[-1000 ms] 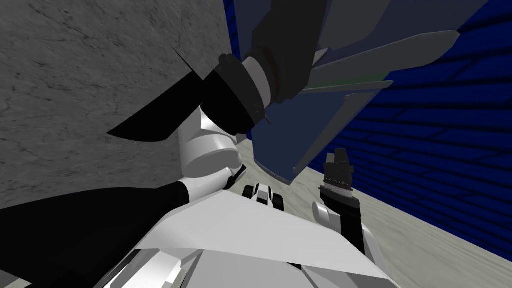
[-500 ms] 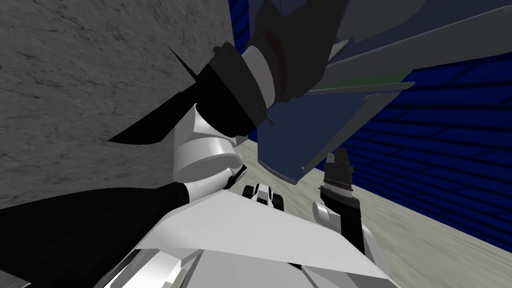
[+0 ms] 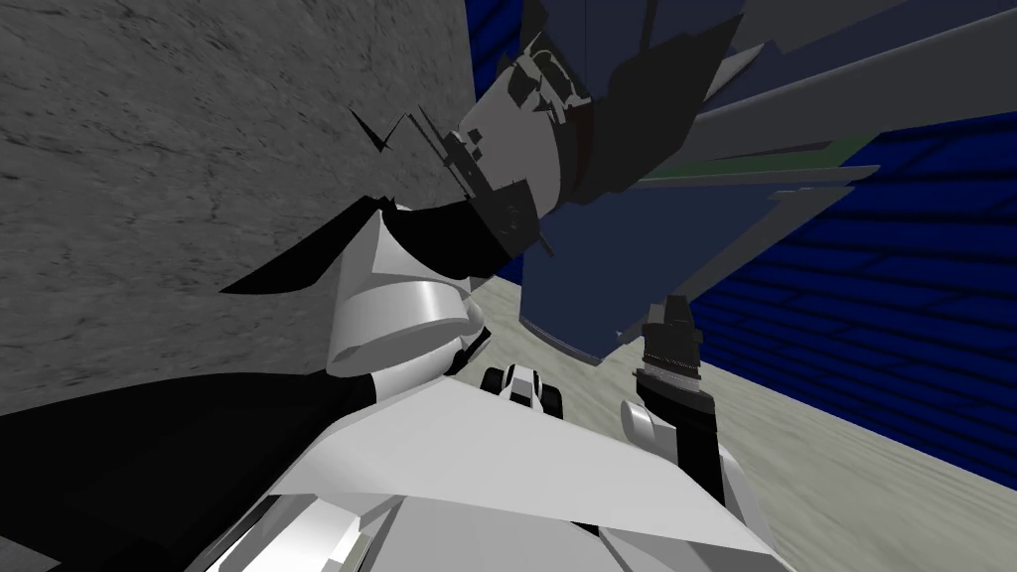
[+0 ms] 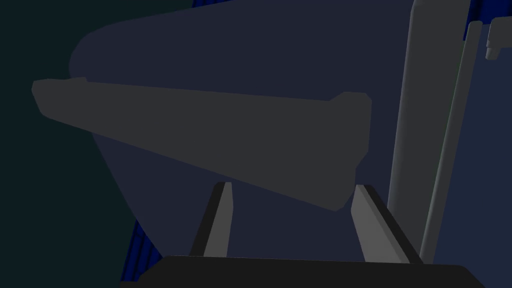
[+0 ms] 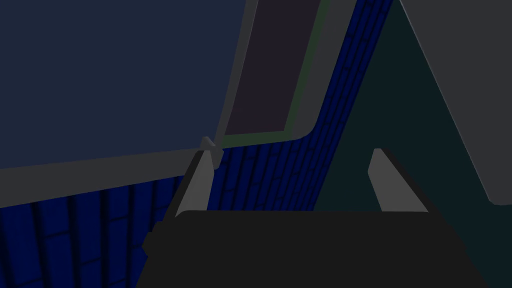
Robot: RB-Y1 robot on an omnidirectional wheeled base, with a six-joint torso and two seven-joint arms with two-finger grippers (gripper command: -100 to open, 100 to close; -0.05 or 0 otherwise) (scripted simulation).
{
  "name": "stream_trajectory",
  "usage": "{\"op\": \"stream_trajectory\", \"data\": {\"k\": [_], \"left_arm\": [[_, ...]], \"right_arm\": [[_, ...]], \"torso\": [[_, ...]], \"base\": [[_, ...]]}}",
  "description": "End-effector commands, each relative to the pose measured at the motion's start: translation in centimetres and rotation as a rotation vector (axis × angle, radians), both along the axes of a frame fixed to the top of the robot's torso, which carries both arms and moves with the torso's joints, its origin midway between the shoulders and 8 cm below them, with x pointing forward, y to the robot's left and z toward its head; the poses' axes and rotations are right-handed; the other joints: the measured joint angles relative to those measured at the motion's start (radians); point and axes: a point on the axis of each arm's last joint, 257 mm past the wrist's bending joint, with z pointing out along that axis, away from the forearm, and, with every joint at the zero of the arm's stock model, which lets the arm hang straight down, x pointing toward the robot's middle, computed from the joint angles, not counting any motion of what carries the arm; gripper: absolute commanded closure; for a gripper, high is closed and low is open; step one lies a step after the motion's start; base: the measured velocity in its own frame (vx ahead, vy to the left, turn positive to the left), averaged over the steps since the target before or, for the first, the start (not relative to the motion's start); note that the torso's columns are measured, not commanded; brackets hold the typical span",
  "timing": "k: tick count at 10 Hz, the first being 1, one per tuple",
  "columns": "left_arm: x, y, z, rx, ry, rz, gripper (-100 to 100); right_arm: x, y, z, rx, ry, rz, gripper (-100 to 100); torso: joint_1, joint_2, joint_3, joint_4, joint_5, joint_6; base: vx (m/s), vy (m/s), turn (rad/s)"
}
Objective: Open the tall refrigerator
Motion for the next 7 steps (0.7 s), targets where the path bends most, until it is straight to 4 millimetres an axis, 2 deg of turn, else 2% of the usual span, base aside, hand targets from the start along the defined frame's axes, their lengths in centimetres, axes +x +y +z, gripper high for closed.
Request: {"op": "stream_trajectory", "data": {"k": [1, 4, 7], "left_arm": [[-1.1, -0.5, 0.2, -0.008, -0.005, -0.048, 100], [-1.6, -0.8, 0.3, -0.012, -0.007, -0.072, 100], [-2.7, -1.3, 0.5, -0.019, -0.010, -0.120, 100]], "right_arm": [[0.0, 0.0, 0.0, 0.000, 0.000, 0.000, 0], [0.0, 0.0, 0.0, 0.000, 0.000, 0.000, 0], [0.0, 0.0, 0.0, 0.000, 0.000, 0.000, 0]], "torso": [[0.002, 0.001, 0.001, 0.001, -0.001, 0.001], [0.016, 0.001, 0.001, 0.000, 0.006, -0.001], [0.012, -0.003, -0.003, -0.002, 0.004, -0.001]], "base": [[0.039, 0.266, -0.189], [0.043, 0.235, -0.071], [0.035, 0.231, -0.100]]}}
